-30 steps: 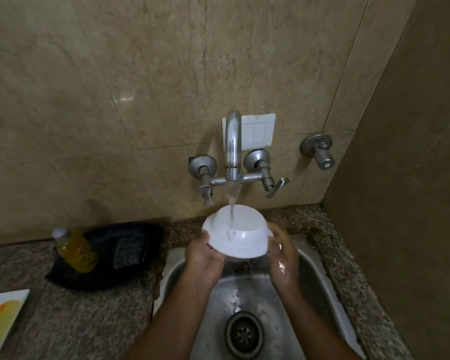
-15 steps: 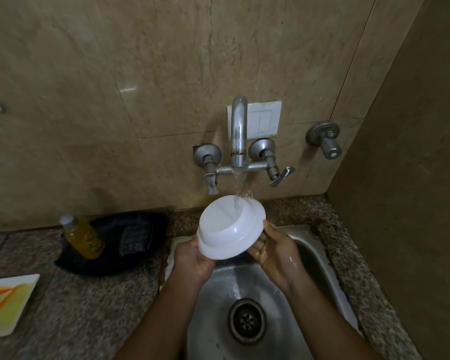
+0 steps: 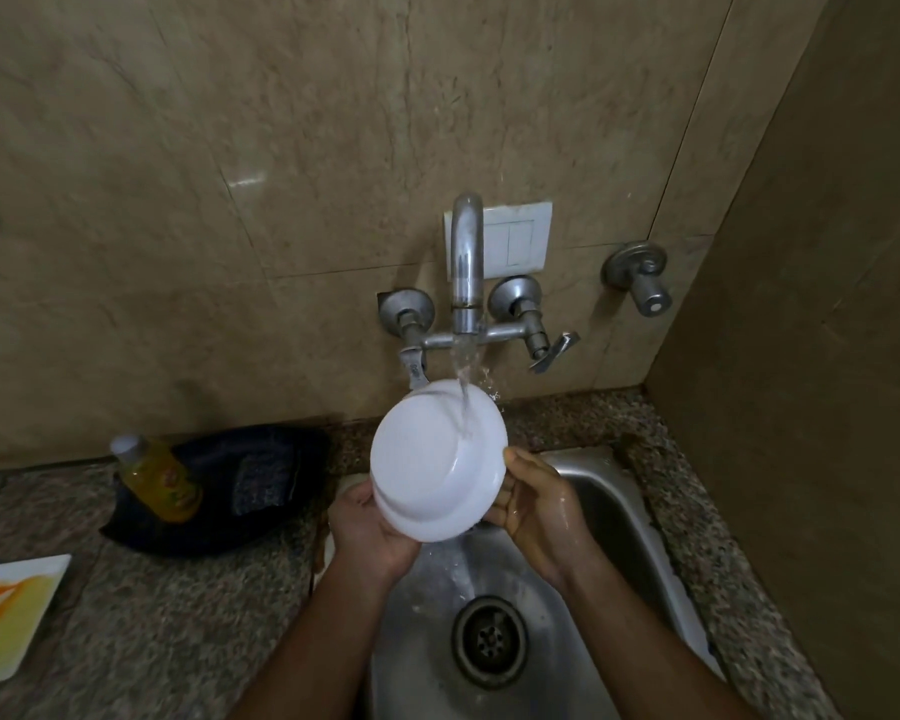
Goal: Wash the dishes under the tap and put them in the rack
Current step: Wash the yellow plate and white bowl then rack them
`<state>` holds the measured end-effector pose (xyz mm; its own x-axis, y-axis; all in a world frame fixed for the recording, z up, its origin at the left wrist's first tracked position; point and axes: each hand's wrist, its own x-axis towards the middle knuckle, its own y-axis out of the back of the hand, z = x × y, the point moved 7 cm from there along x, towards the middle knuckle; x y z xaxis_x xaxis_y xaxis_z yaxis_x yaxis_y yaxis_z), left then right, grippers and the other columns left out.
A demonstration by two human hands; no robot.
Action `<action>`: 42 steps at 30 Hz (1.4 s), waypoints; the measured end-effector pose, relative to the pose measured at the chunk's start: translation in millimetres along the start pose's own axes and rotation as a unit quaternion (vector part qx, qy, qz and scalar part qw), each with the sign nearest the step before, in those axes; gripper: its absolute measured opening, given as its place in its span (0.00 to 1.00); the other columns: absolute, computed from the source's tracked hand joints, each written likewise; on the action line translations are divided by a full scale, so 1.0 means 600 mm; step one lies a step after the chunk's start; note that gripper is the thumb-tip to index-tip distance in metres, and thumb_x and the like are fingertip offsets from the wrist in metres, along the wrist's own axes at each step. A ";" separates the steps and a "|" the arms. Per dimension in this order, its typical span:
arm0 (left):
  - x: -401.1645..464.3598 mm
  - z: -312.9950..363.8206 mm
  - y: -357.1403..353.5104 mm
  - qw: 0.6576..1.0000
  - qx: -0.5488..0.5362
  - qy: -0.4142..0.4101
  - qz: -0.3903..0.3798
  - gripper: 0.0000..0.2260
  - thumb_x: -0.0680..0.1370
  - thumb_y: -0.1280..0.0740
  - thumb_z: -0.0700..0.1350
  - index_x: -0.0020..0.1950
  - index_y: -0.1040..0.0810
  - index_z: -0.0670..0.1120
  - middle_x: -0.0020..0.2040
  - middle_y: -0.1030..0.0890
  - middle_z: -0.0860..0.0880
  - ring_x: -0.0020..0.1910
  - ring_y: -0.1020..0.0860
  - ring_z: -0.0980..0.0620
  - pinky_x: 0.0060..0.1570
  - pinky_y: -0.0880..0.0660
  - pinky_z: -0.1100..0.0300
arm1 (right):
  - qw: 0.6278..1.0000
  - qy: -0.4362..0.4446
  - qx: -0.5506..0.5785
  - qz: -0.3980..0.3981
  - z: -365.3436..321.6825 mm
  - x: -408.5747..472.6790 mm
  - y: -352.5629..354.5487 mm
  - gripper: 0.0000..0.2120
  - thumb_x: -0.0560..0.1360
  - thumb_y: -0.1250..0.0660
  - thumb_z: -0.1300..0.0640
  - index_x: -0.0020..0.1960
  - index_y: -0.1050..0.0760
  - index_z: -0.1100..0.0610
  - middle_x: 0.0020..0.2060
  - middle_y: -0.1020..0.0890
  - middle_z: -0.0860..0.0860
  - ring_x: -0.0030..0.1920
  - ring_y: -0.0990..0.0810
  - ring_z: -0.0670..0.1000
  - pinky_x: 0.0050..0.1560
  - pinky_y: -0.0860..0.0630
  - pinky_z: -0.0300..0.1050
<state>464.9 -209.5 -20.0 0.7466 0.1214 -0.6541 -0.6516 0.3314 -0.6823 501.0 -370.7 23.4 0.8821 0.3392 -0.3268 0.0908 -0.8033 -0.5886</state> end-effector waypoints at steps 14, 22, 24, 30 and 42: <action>-0.004 0.002 -0.001 0.997 0.055 -0.045 -0.041 0.16 0.77 0.42 0.48 0.57 0.19 0.45 0.59 0.20 0.40 0.57 0.24 0.38 0.61 0.29 0.42 | 0.997 -0.041 0.062 0.013 0.045 -0.015 0.053 0.18 0.79 0.39 0.61 0.67 0.25 0.64 0.62 0.20 0.63 0.61 0.21 0.60 0.67 0.29 0.59; -0.004 -0.010 0.025 0.989 0.116 -0.065 -0.059 0.16 0.77 0.42 0.48 0.50 0.16 0.44 0.52 0.18 0.40 0.54 0.22 0.38 0.58 0.28 0.42 | 0.997 -0.052 0.046 0.041 0.066 -0.028 0.085 0.17 0.79 0.40 0.61 0.66 0.24 0.62 0.60 0.19 0.60 0.61 0.20 0.60 0.62 0.25 0.55; -0.004 -0.013 0.027 0.991 0.115 -0.059 -0.044 0.17 0.78 0.43 0.49 0.53 0.18 0.43 0.52 0.18 0.39 0.55 0.23 0.38 0.60 0.29 0.41 | 0.996 -0.053 0.047 0.056 0.070 -0.025 0.093 0.18 0.78 0.39 0.60 0.67 0.25 0.61 0.60 0.18 0.60 0.58 0.18 0.57 0.55 0.22 0.51; -0.015 -0.018 0.013 0.983 0.167 -0.074 -0.004 0.18 0.79 0.47 0.49 0.53 0.20 0.40 0.47 0.18 0.38 0.50 0.21 0.39 0.55 0.26 0.41 | 0.991 -0.044 0.073 0.104 0.079 -0.015 0.109 0.21 0.76 0.37 0.57 0.68 0.26 0.59 0.59 0.18 0.59 0.55 0.17 0.55 0.48 0.20 0.48; -0.023 -0.039 -0.063 0.936 0.337 -0.088 -0.047 0.22 0.79 0.40 0.60 0.66 0.23 0.48 0.58 0.16 0.44 0.58 0.19 0.40 0.57 0.22 0.39 | 0.966 -0.115 -0.056 0.225 0.088 0.009 0.138 0.10 0.79 0.38 0.61 0.55 0.20 0.62 0.37 0.16 0.55 0.38 0.20 0.52 0.35 0.24 0.44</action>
<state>476.0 -245.7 7.2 0.8452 0.1943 -0.4978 -0.3941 0.8558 -0.3351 488.9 -409.5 -66.1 0.7190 0.0331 -0.6942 -0.2163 -0.9386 -0.2687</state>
